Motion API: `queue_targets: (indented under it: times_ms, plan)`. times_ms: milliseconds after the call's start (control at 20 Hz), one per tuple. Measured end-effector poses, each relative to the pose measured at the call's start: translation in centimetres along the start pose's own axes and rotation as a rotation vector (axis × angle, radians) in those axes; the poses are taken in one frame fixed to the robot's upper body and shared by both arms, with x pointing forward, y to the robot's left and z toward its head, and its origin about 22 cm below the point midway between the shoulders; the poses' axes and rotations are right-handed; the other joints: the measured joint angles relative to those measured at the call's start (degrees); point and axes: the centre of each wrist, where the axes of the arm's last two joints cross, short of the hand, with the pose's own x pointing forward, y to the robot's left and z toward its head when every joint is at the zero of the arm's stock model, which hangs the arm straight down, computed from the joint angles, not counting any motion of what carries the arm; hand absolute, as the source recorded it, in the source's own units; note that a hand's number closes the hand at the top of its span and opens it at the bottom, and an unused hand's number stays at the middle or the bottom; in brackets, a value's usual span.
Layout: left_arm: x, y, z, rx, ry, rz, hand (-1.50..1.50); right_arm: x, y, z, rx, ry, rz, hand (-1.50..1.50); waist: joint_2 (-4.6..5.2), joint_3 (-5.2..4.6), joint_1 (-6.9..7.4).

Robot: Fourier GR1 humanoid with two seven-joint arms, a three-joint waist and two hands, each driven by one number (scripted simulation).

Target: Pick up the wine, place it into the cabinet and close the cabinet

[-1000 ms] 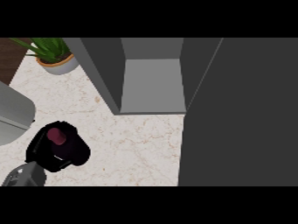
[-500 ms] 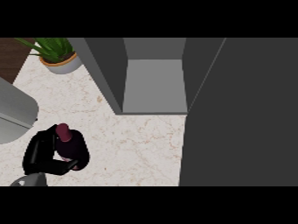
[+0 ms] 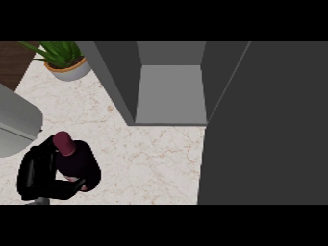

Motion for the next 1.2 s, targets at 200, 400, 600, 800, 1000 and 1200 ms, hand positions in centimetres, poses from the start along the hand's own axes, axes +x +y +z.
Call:
queue_targets:
  times_ms: [200,400,600,800,1000,1200]
  plan:
    - [3.0,-1.7,-0.7,-0.036,-0.007,0.038,1.50,-0.2,-0.1,0.2,-0.003,0.000,-0.001,-1.50,-0.01,0.01,-0.09]
    - [5.2,-4.2,-1.2,-0.070,0.000,0.057,1.50,-0.4,0.1,0.3,0.004,-0.004,-0.014,-1.50,0.05,-0.01,-0.18]
    - [7.6,-6.9,-2.4,-0.098,0.007,0.045,1.50,-0.4,0.0,0.2,0.001,-0.004,-0.014,-1.50,0.12,-0.02,-0.30]
    - [9.3,-9.4,-3.4,-0.131,0.028,0.063,1.50,0.1,-0.2,-0.1,-0.008,0.003,-0.005,-1.50,0.15,-0.04,-0.41]
    - [10.5,-12.5,-4.4,-0.162,0.027,0.094,1.50,-0.2,-0.2,0.0,-0.001,-0.003,-0.010,-1.50,0.18,-0.04,-0.55]
    - [11.7,-15.6,-5.4,-0.169,0.025,0.121,1.50,0.0,-0.2,-0.2,0.002,-0.012,-0.012,-1.50,0.18,-0.04,-0.77]
